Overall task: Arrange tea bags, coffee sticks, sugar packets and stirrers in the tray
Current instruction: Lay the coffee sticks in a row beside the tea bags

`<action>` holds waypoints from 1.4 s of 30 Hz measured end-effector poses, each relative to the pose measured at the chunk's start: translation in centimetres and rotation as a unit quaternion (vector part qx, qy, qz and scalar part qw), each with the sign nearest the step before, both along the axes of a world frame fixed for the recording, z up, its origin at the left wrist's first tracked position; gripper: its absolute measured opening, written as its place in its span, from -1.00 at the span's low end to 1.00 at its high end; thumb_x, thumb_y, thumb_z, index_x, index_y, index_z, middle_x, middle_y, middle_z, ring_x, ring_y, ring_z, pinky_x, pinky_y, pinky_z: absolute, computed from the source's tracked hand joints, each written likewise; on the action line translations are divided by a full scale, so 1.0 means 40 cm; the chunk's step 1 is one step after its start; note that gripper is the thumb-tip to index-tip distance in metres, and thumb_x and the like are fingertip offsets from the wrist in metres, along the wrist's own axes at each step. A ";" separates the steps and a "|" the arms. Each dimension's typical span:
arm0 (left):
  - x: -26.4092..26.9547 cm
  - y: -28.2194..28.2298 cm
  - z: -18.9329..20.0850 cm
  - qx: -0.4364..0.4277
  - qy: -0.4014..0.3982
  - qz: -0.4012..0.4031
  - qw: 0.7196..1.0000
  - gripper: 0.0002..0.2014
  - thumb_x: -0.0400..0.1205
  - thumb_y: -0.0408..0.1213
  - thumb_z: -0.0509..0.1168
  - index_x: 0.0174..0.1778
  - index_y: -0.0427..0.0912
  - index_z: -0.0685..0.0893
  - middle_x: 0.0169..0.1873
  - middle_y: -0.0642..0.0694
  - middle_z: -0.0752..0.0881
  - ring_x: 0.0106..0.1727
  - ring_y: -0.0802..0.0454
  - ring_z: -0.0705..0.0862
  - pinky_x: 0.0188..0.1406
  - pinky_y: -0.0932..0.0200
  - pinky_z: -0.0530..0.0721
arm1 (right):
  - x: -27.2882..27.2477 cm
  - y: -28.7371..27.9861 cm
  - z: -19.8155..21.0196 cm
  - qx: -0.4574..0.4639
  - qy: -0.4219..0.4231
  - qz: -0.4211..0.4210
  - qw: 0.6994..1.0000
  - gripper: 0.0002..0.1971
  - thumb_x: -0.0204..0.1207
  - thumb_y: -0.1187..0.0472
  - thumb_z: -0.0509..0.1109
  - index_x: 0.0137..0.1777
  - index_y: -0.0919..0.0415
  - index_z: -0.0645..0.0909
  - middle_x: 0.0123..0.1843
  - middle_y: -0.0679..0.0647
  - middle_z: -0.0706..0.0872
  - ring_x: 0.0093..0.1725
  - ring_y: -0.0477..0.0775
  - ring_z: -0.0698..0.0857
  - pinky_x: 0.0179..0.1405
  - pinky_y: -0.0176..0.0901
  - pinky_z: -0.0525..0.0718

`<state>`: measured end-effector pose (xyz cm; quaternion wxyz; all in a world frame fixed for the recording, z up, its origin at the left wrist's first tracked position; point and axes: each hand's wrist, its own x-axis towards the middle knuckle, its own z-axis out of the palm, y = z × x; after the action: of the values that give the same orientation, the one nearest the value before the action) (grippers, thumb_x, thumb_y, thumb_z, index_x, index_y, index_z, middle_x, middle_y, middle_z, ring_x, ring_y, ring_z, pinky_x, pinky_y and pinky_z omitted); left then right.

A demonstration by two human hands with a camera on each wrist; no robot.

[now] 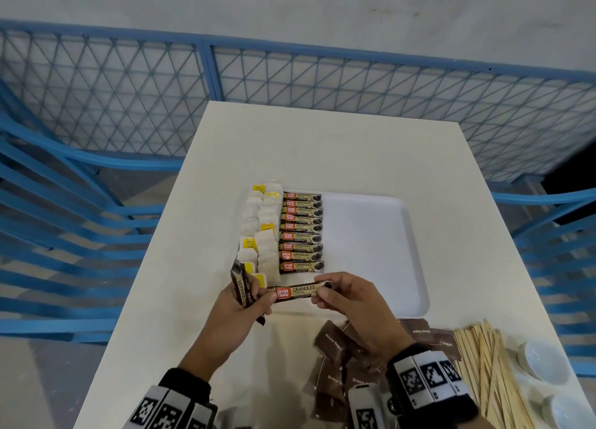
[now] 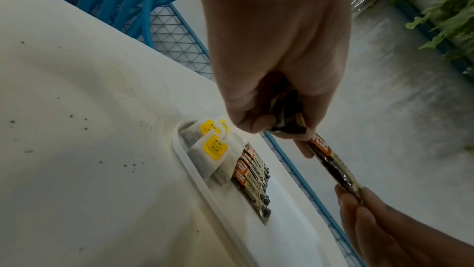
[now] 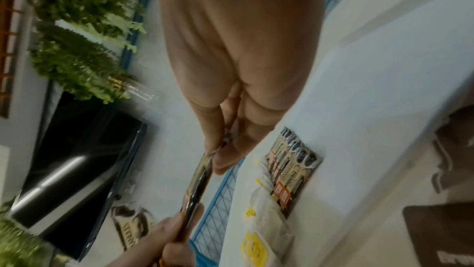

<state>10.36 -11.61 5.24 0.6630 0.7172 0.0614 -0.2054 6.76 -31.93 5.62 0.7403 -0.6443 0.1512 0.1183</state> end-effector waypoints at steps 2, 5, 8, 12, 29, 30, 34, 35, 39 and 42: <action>0.001 0.006 -0.002 0.011 -0.001 0.001 1.000 -0.72 0.56 -0.55 0.33 -0.34 -0.23 0.38 -0.48 -0.05 0.63 -0.47 0.14 0.61 -0.45 0.35 0.58 | 0.001 -0.005 -0.007 0.010 0.016 -0.002 1.000 -0.82 0.54 0.45 0.32 0.04 0.30 0.71 -0.22 0.17 0.78 -0.19 0.00 0.76 -0.13 -0.34 0.69; 0.000 0.008 -0.006 0.034 0.008 -0.010 0.999 -0.73 0.58 -0.49 0.33 -0.33 -0.22 0.38 -0.51 0.02 0.65 -0.44 0.13 0.63 -0.45 0.36 0.58 | 0.002 -0.011 -0.024 -0.018 0.034 0.003 0.999 -0.83 0.52 0.46 0.34 -0.02 0.29 0.73 -0.26 0.12 0.78 -0.23 -0.03 0.75 -0.20 -0.32 0.69; 0.003 0.014 -0.014 0.048 0.022 -0.005 0.999 -0.81 0.63 -0.41 0.29 -0.27 -0.26 0.44 -0.38 -0.01 0.75 -0.27 0.06 0.68 -0.31 0.35 0.62 | 0.014 -0.026 -0.053 -0.077 0.053 -0.015 0.995 -0.87 0.52 0.43 0.37 -0.06 0.23 0.70 -0.28 0.06 0.77 -0.29 -0.05 0.71 -0.31 -0.37 0.64; 0.001 0.020 -0.008 0.031 0.066 0.013 0.997 -0.92 0.64 -0.46 0.20 -0.13 -0.25 0.57 -0.19 -0.21 0.72 -0.16 -0.04 0.64 -0.05 0.07 0.59 | 0.047 -0.057 -0.115 -0.192 0.072 -0.037 0.978 -0.91 0.48 0.36 0.44 -0.11 0.16 0.66 -0.22 0.07 0.78 -0.28 -0.09 0.66 -0.30 -0.36 0.55; 0.007 0.027 -0.022 0.050 0.063 -0.017 0.997 -0.84 0.67 -0.31 0.21 0.10 0.02 0.57 -0.15 -0.08 0.68 -0.15 0.10 0.65 -0.33 0.47 0.54 | 0.125 -0.034 -0.175 -0.274 0.076 -0.040 0.958 -0.77 0.41 0.26 0.53 -0.16 0.11 0.48 -0.30 0.08 0.73 -0.31 -0.06 0.68 -0.14 -0.17 0.65; 0.006 0.029 -0.026 0.058 0.061 -0.022 0.996 -0.83 0.67 -0.28 0.22 0.14 0.02 0.57 -0.12 -0.04 0.69 -0.12 0.12 0.65 -0.28 0.43 0.54 | 0.125 -0.031 -0.176 -0.276 0.073 -0.041 0.958 -0.76 0.40 0.27 0.53 -0.16 0.10 0.47 -0.32 0.07 0.73 -0.33 -0.07 0.67 -0.15 -0.17 0.65; 0.007 0.035 -0.036 0.086 0.046 -0.039 0.994 -0.84 0.64 -0.21 0.29 0.11 0.07 0.60 -0.11 -0.01 0.71 -0.13 0.05 0.61 -0.20 0.32 0.55 | 0.128 -0.028 -0.185 -0.278 0.070 -0.051 0.957 -0.74 0.39 0.29 0.54 -0.16 0.12 0.46 -0.35 0.07 0.71 -0.38 -0.07 0.65 -0.17 -0.16 0.65; 0.008 0.035 -0.036 0.090 0.042 -0.042 0.994 -0.85 0.63 -0.20 0.31 0.09 0.08 0.62 -0.13 0.00 0.72 -0.16 0.07 0.61 -0.21 0.32 0.55 | 0.129 -0.028 -0.186 -0.278 0.072 -0.055 0.956 -0.74 0.39 0.29 0.54 -0.15 0.13 0.46 -0.35 0.07 0.70 -0.37 -0.05 0.64 -0.17 -0.14 0.66; 0.014 0.027 -0.035 0.084 0.033 -0.032 0.995 -0.84 0.53 -0.20 0.43 0.00 -0.07 0.72 -0.17 -0.07 0.78 -0.23 0.11 0.66 -0.28 0.32 0.55 | 0.128 -0.017 -0.184 -0.342 0.057 -0.047 0.937 -0.73 0.42 0.22 0.51 -0.04 0.17 0.44 -0.19 0.06 0.58 -0.26 -0.09 0.54 -0.32 -0.39 0.47; 0.016 0.019 -0.038 0.065 0.030 -0.010 0.997 -0.87 0.46 -0.24 0.49 -0.11 -0.10 0.74 -0.28 -0.02 0.78 -0.27 0.09 0.65 -0.33 0.32 0.52 | 0.119 0.020 -0.150 -0.379 -0.036 -0.034 0.924 -0.80 0.49 0.15 0.45 -0.05 0.17 0.48 -0.14 0.02 0.50 -0.27 -0.19 0.45 -0.31 -0.53 0.44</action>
<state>11.00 -10.85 3.74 0.6109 0.7528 0.0876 -0.2289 11.51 -31.13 -0.38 0.4489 -0.8752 0.1802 0.0040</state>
